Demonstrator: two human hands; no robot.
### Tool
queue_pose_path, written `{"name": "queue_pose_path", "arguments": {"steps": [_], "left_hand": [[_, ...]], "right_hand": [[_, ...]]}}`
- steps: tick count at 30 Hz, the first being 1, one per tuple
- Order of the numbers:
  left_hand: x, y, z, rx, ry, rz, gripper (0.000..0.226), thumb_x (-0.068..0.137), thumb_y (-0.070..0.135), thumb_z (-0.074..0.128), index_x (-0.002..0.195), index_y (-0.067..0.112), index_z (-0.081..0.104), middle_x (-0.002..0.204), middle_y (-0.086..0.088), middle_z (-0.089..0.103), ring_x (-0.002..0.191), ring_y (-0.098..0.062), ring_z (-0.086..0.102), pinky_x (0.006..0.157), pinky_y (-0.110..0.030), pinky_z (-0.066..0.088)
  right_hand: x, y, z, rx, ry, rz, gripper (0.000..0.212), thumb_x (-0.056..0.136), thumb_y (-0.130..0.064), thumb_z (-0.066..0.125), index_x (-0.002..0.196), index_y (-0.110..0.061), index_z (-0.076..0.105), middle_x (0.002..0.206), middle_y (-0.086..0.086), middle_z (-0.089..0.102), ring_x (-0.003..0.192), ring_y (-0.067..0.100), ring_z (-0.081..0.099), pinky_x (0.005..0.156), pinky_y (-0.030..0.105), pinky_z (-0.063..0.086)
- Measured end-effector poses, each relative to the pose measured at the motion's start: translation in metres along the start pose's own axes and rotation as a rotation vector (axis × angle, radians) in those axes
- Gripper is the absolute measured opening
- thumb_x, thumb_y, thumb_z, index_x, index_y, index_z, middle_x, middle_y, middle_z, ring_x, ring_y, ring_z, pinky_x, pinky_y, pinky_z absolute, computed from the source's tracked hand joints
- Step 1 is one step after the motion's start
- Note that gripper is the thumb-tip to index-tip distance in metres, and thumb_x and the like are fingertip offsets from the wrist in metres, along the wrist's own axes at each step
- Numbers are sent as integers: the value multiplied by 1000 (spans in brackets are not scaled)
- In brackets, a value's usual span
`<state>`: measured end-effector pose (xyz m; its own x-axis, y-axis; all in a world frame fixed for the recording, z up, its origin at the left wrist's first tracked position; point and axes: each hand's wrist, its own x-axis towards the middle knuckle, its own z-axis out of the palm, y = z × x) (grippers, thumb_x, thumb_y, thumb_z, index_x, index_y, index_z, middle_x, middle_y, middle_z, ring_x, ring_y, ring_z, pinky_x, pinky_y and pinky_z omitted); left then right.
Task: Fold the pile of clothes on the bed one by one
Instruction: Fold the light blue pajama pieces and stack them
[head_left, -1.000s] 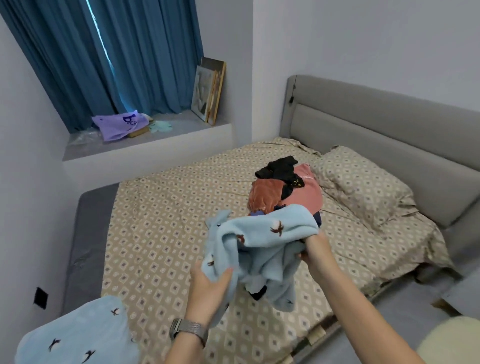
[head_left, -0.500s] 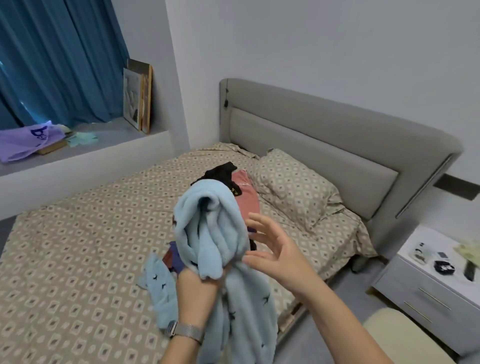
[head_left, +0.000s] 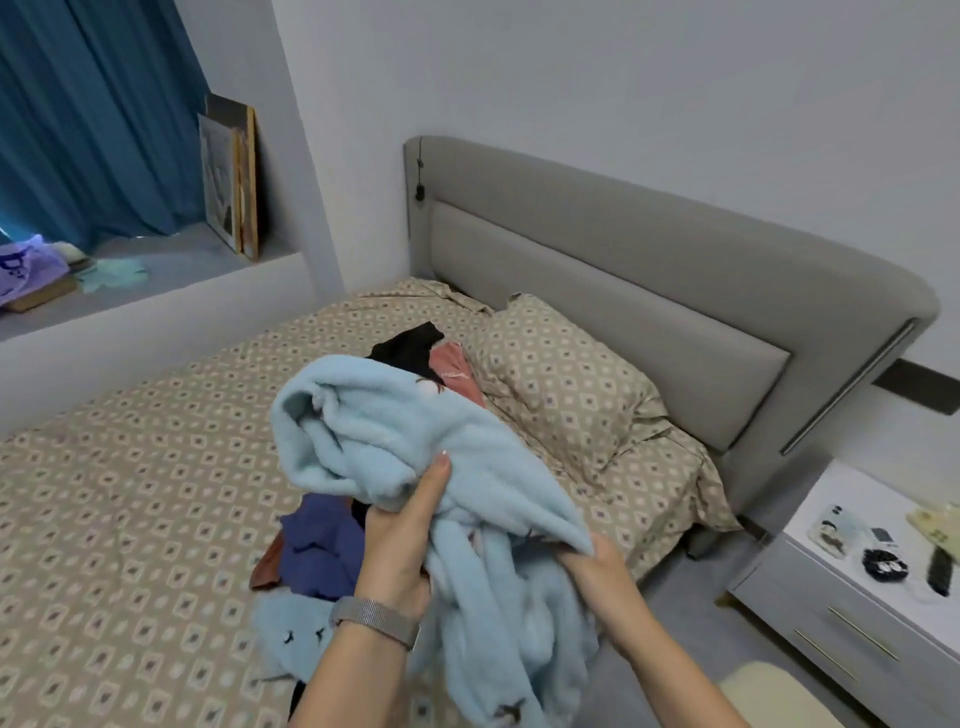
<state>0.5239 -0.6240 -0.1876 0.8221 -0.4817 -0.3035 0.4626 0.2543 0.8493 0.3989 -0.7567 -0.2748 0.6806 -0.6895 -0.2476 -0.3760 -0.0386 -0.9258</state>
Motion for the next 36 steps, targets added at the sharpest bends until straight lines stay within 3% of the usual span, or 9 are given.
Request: {"name": "queue_pose_path", "arguments": {"steps": [5, 7, 14, 18, 23, 26, 29, 32, 36], "left_hand": [[54, -16, -10, 333, -63, -4, 25, 80, 30, 72, 101, 17, 71, 95, 1, 76, 93, -16, 71, 78, -31, 56], [70, -20, -16, 395, -84, -8, 19, 85, 30, 70, 103, 25, 68, 98, 6, 74, 97, -13, 68, 81, -31, 54], [141, -7, -44, 720, 92, 121, 18, 90, 2, 59, 103, 14, 60, 104, -4, 61, 102, -21, 56, 83, -31, 39], [168, -17, -34, 809, 152, 167, 29, 94, 15, 57, 123, 18, 58, 117, -2, 63, 109, -21, 56, 90, -35, 43], [183, -48, -1, 761, 316, 219, 48, 92, 28, 54, 137, 41, 45, 127, 12, 60, 115, -16, 57, 96, -46, 49], [176, -69, 27, 762, 499, 173, 22, 93, 15, 55, 112, 24, 62, 96, 3, 67, 96, -26, 62, 79, -41, 50], [157, -85, 47, 813, 601, 106, 14, 73, 37, 52, 84, 34, 59, 83, 6, 64, 83, -26, 62, 77, -44, 51], [130, -111, 46, 754, 725, 13, 38, 61, 38, 49, 95, 25, 58, 92, 2, 62, 88, -25, 58, 81, -42, 48], [120, -136, 17, 831, 761, -151, 52, 61, 37, 49, 108, 17, 56, 104, -5, 63, 95, -27, 58, 83, -40, 47]], "right_hand": [[41, -42, -59, 81, 242, -127, 17, 95, -25, 56, 111, -27, 61, 108, -8, 63, 90, -7, 55, 75, 11, 45], [53, -55, -78, 81, 291, -163, 32, 85, -32, 54, 115, -24, 60, 110, -7, 62, 94, -1, 57, 77, 12, 44], [126, -69, -123, 122, 339, -99, 18, 98, -14, 53, 111, -19, 63, 114, 7, 66, 101, 19, 61, 85, 29, 45], [185, -71, -131, 147, 219, -49, 7, 98, -22, 55, 103, -21, 60, 94, 1, 65, 84, 13, 59, 77, 29, 45], [276, -68, -144, 118, -49, 26, 11, 96, -29, 56, 105, -25, 59, 94, 0, 65, 84, 13, 61, 79, 30, 46], [320, -53, -160, -61, -173, -13, 6, 97, -30, 56, 93, -29, 59, 89, -3, 65, 77, 8, 58, 69, 27, 44], [355, -29, -173, -229, -319, -41, 10, 96, -33, 57, 99, -28, 64, 101, 1, 68, 90, 18, 63, 79, 32, 49], [378, 0, -170, -386, -515, -27, 16, 93, -33, 61, 97, -19, 68, 102, 8, 71, 93, 23, 65, 89, 38, 52], [394, 23, -148, -623, -640, -74, 22, 92, -39, 61, 98, -20, 72, 95, 2, 70, 90, 18, 64, 82, 30, 49]]}}
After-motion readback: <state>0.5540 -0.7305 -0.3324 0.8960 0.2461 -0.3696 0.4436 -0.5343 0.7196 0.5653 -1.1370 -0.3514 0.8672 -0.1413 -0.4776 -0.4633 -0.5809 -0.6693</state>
